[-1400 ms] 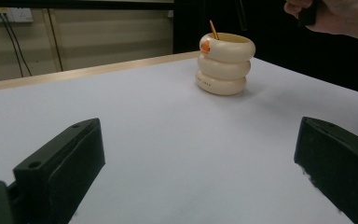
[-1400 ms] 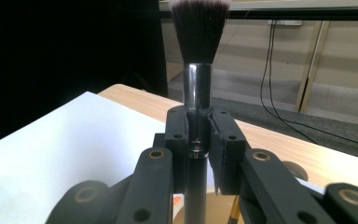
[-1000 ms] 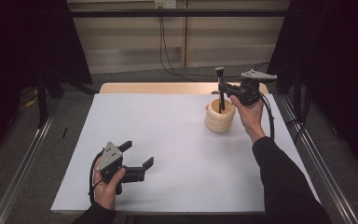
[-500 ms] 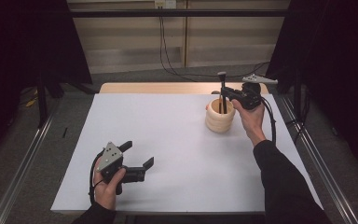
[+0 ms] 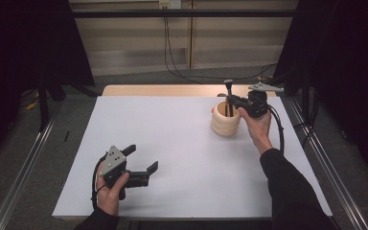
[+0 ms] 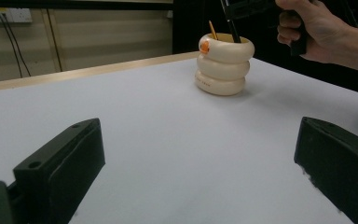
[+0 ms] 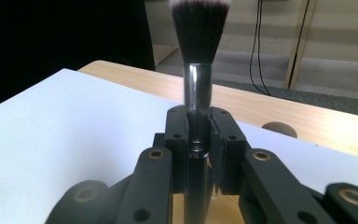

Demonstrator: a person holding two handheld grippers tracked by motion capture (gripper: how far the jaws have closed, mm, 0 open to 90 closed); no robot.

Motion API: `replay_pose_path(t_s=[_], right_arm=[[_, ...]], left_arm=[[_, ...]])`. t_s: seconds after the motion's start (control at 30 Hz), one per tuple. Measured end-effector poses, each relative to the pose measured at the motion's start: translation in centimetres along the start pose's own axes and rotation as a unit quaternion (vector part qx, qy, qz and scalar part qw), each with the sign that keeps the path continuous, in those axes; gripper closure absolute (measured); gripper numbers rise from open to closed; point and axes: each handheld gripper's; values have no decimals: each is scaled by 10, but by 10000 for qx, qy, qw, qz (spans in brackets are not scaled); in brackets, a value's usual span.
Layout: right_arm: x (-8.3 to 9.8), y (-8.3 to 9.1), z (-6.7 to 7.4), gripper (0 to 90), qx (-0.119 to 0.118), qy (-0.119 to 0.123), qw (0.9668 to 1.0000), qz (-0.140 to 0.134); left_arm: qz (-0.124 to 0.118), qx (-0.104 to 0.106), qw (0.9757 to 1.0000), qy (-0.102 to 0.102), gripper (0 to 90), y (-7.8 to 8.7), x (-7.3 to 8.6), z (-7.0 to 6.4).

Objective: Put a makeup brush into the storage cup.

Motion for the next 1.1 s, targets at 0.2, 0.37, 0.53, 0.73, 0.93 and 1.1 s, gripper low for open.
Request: replay_pose_path(t_s=[0.2, 0.37, 0.53, 0.73, 0.93, 1.1], right_arm=[[5, 2, -1, 786, 14, -47, 10000, 4], [8, 3, -3, 785, 38, -58, 10000, 4], [13, 3, -5, 784, 0, -81, 10000, 52], [12, 4, -5, 777, -22, -82, 9999, 61], [12, 5, -5, 760, -38, -60, 9999, 89], [11, 6, -6, 673, -25, -69, 10000, 54]], left_arm=[[-4, 3, 10000, 2, 15, 0, 0, 0], [-16, 7, 10000, -3, 15, 0, 0, 0], [-8, -2, 10000, -4, 15, 0, 0, 0], [-26, 15, 10000, 27, 15, 0, 0, -1], [1, 8, 10000, -1, 15, 0, 0, 0], [-2, 10, 10000, -22, 15, 0, 0, 0]])
Point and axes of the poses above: each handheld gripper's, and its own axes: y roughly backward along the jaws, x roughly out of its underside, z roughly to its left, and after that the axes turned 4 degrees about -z, right-handed
